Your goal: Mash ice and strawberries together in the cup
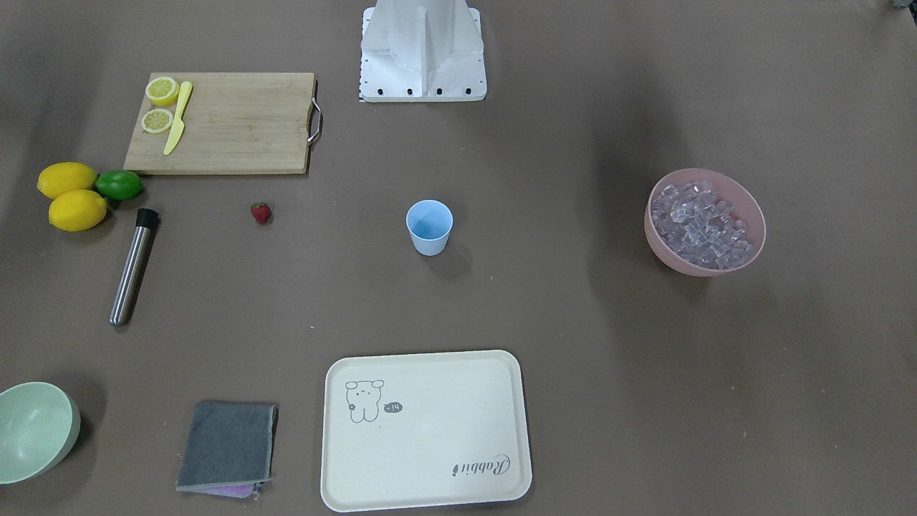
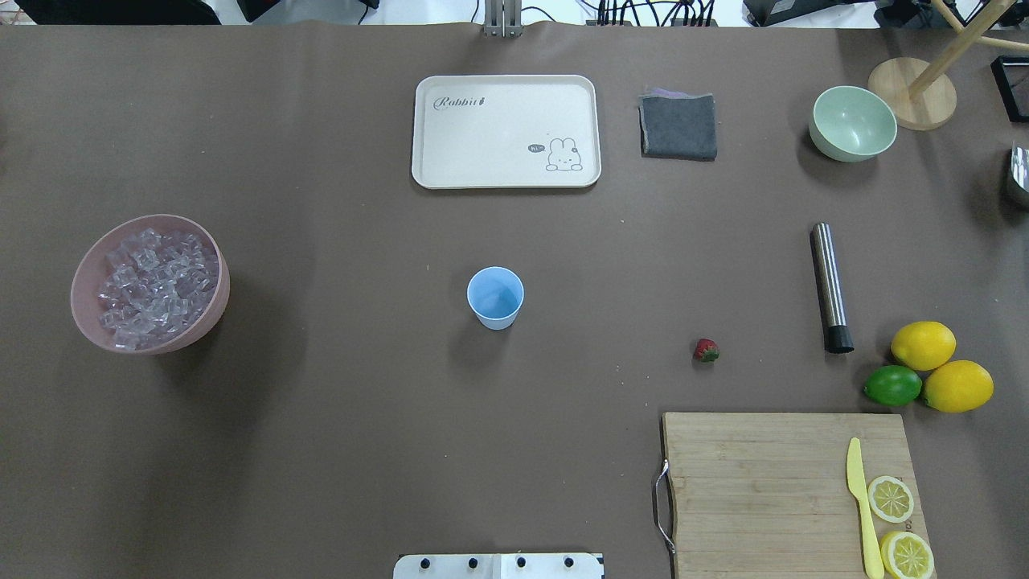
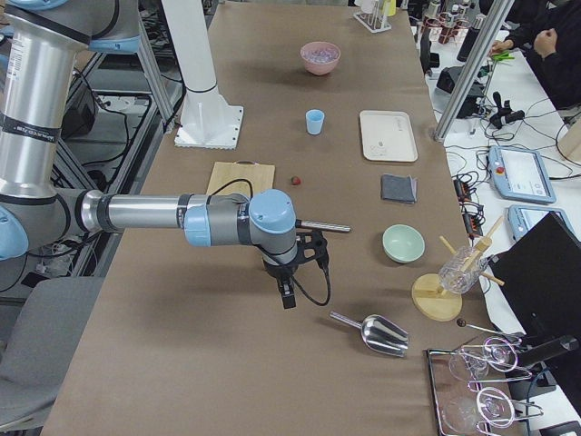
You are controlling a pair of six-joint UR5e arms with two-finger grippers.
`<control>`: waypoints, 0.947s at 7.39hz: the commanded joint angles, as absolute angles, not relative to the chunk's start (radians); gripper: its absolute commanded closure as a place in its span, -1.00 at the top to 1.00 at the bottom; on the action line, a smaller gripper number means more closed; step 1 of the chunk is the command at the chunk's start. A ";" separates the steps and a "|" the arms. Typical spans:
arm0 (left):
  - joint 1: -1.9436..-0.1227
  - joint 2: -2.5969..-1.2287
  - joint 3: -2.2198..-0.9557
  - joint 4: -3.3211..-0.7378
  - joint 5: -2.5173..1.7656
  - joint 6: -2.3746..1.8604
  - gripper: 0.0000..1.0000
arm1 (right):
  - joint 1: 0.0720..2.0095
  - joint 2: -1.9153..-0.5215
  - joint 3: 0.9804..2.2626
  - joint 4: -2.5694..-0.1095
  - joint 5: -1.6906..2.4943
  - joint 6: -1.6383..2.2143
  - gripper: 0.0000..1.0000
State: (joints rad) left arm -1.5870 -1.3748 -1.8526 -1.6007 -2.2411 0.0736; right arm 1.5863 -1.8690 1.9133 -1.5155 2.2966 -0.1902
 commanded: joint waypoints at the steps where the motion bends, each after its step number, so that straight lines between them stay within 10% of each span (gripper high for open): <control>1: -1.588 -1.373 -1.853 -1.601 -2.241 0.074 0.96 | 1.586 -1.870 1.914 -1.516 2.299 -0.190 1.00; 7: -1.586 -1.351 -1.852 -1.605 -2.243 0.068 0.96 | 1.586 -1.873 1.913 -1.516 2.318 -0.187 1.00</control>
